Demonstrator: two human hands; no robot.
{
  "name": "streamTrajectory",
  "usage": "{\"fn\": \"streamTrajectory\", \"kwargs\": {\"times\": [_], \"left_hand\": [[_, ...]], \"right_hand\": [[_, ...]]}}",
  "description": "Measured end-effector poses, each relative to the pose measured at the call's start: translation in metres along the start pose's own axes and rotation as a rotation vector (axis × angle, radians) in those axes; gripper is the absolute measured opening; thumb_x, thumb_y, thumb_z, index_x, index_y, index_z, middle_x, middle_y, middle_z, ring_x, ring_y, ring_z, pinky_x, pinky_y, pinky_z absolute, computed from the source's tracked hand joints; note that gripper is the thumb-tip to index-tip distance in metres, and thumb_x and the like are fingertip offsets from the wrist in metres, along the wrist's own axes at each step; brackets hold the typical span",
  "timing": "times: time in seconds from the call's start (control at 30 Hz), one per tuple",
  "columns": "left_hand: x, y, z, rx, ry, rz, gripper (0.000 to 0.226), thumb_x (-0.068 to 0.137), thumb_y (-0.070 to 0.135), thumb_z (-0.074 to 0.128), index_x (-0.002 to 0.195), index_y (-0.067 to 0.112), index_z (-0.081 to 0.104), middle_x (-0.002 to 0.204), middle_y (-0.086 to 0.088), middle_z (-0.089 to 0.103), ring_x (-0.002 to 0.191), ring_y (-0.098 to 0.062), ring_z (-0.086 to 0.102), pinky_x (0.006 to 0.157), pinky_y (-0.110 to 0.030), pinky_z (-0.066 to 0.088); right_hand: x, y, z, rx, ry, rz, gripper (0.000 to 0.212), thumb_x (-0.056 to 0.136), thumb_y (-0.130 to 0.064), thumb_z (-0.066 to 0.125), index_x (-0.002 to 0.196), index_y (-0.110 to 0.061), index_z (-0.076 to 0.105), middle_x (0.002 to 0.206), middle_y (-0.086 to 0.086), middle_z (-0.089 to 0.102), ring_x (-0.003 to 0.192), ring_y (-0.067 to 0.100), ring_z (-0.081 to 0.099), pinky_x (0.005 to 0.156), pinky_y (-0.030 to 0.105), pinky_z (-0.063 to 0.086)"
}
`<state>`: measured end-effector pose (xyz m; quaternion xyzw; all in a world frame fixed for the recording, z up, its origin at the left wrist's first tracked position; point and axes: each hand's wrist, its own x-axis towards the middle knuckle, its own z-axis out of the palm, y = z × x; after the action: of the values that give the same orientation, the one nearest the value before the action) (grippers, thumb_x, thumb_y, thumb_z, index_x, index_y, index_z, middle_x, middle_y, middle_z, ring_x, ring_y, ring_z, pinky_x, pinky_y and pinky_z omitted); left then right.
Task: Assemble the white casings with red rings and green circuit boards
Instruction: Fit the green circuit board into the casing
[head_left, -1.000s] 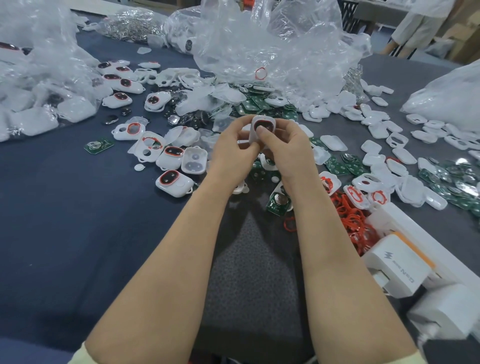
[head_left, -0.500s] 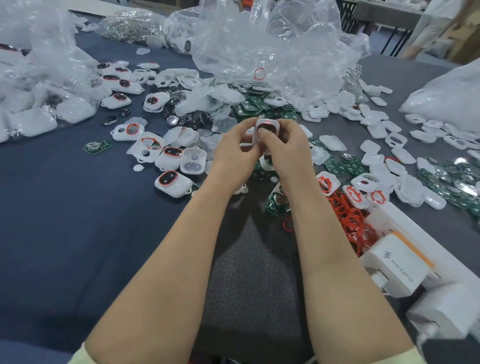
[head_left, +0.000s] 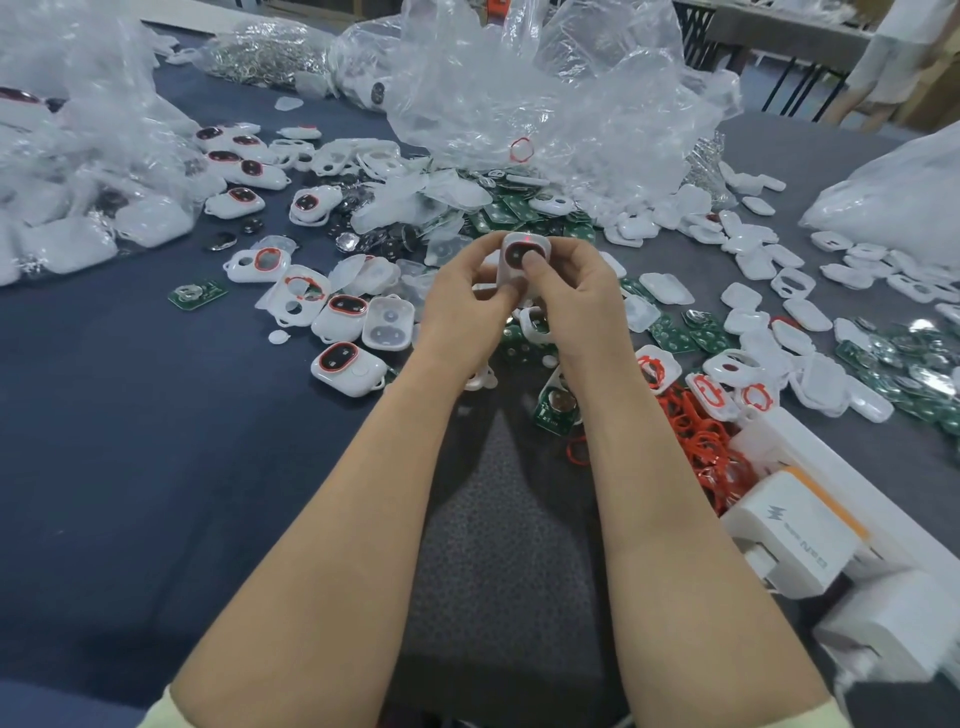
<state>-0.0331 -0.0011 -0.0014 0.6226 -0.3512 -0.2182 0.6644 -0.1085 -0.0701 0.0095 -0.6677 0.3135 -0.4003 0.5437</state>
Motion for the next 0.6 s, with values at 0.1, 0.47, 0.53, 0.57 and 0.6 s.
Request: {"fn": "streamTrajectory", "kwargs": {"times": [0.1, 0.47, 0.53, 0.57, 0.6], "left_hand": [[-0.0004, -0.0003, -0.0012, 0.001, 0.003, 0.012, 0.028, 0.092, 0.014, 0.061, 0.107, 0.037, 0.058, 0.092, -0.002, 0.069, 0.086, -0.015, 0.069, 0.085, -0.033, 0.056], [-0.0016, 0.0015, -0.0032, 0.093, 0.021, 0.045, 0.032, 0.090, 0.007, 0.058, 0.105, 0.035, 0.053, 0.082, 0.000, 0.063, 0.081, -0.024, 0.069, 0.084, -0.044, 0.057], [-0.0022, 0.0025, -0.0024, 0.092, 0.034, 0.048, 0.033, 0.090, 0.007, 0.058, 0.102, 0.037, 0.052, 0.083, 0.002, 0.063, 0.083, -0.024, 0.068, 0.085, -0.045, 0.056], [-0.0024, 0.0033, -0.0021, 0.082, 0.042, 0.045, 0.034, 0.090, 0.007, 0.058, 0.101, 0.038, 0.052, 0.085, 0.002, 0.063, 0.085, -0.022, 0.068, 0.086, -0.044, 0.056], [-0.0024, 0.0039, -0.0021, 0.071, 0.046, 0.039, 0.035, 0.090, 0.006, 0.059, 0.101, 0.039, 0.052, 0.086, 0.002, 0.064, 0.087, -0.021, 0.068, 0.088, -0.043, 0.055]], "right_hand": [[0.0000, 0.0000, 0.0003, -0.006, -0.020, 0.008, 0.018, 0.093, -0.012, 0.059, 0.110, -0.005, 0.060, 0.102, 0.010, 0.068, 0.094, 0.021, 0.065, 0.082, 0.031, 0.053], [0.0014, -0.0031, 0.0030, 0.219, -0.088, 0.124, 0.023, 0.101, -0.017, 0.044, 0.098, -0.014, 0.066, 0.095, 0.008, 0.069, 0.089, 0.020, 0.065, 0.073, 0.026, 0.056], [0.0019, -0.0034, 0.0023, 0.262, -0.094, 0.145, 0.028, 0.102, -0.021, 0.041, 0.095, -0.016, 0.067, 0.091, 0.007, 0.070, 0.086, 0.018, 0.066, 0.071, 0.025, 0.056], [0.0017, -0.0031, 0.0019, 0.276, -0.095, 0.149, 0.030, 0.103, -0.022, 0.040, 0.094, -0.016, 0.068, 0.091, 0.006, 0.071, 0.087, 0.018, 0.067, 0.073, 0.026, 0.056], [0.0014, -0.0030, 0.0017, 0.286, -0.094, 0.151, 0.031, 0.103, -0.022, 0.039, 0.094, -0.016, 0.068, 0.091, 0.007, 0.071, 0.089, 0.019, 0.067, 0.075, 0.028, 0.056]]}}
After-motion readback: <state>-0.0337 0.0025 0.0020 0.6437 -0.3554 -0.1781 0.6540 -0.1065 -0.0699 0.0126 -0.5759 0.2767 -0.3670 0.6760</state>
